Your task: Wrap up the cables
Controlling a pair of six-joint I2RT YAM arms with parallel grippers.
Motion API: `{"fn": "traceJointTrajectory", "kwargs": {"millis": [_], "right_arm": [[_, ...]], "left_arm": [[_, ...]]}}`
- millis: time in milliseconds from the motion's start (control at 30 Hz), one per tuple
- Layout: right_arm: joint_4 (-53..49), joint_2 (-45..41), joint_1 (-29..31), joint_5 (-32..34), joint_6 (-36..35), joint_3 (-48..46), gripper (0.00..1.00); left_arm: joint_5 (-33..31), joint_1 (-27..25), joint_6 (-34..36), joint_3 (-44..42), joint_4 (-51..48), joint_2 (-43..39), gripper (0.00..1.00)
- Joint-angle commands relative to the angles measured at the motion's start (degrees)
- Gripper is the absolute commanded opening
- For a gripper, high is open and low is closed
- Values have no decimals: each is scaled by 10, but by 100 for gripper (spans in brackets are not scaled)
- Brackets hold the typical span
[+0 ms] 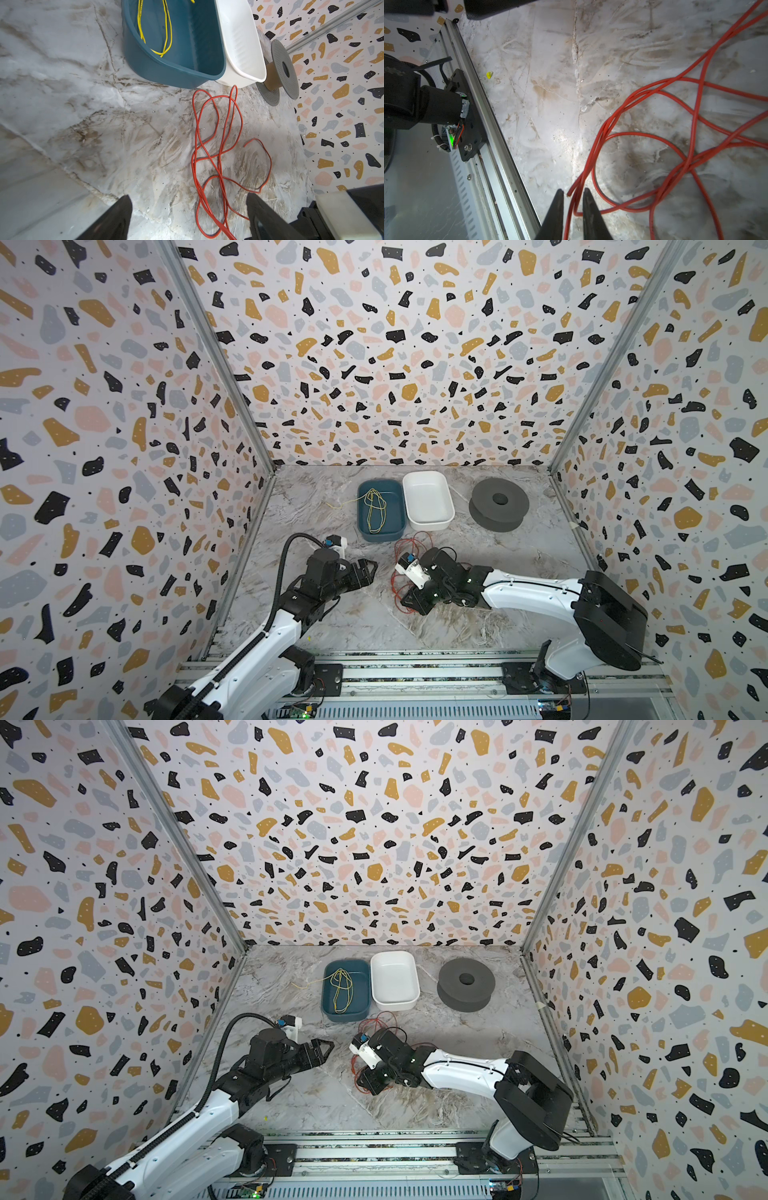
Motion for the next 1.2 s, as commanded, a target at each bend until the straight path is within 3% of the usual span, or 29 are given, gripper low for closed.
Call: {"fn": "traceJointTrajectory", "kwargs": {"millis": [0, 533, 633, 767, 1167], "right_arm": [[16, -5, 4, 3, 3, -6, 17], [56, 28, 1, -21, 14, 0, 15], [47, 15, -13, -27, 25, 7, 26], [-10, 23, -18, -18, 26, 55, 31], [-177, 97, 0, 81, 11, 183, 28]], "left_arm": [[-2, -2, 9, 14, 13, 0, 87], [1, -2, -3, 7, 26, -2, 87], [-2, -2, 2, 5, 24, -3, 87], [-5, -2, 14, 8, 18, -1, 87], [-53, -2, 61, 49, -49, -5, 88]]}}
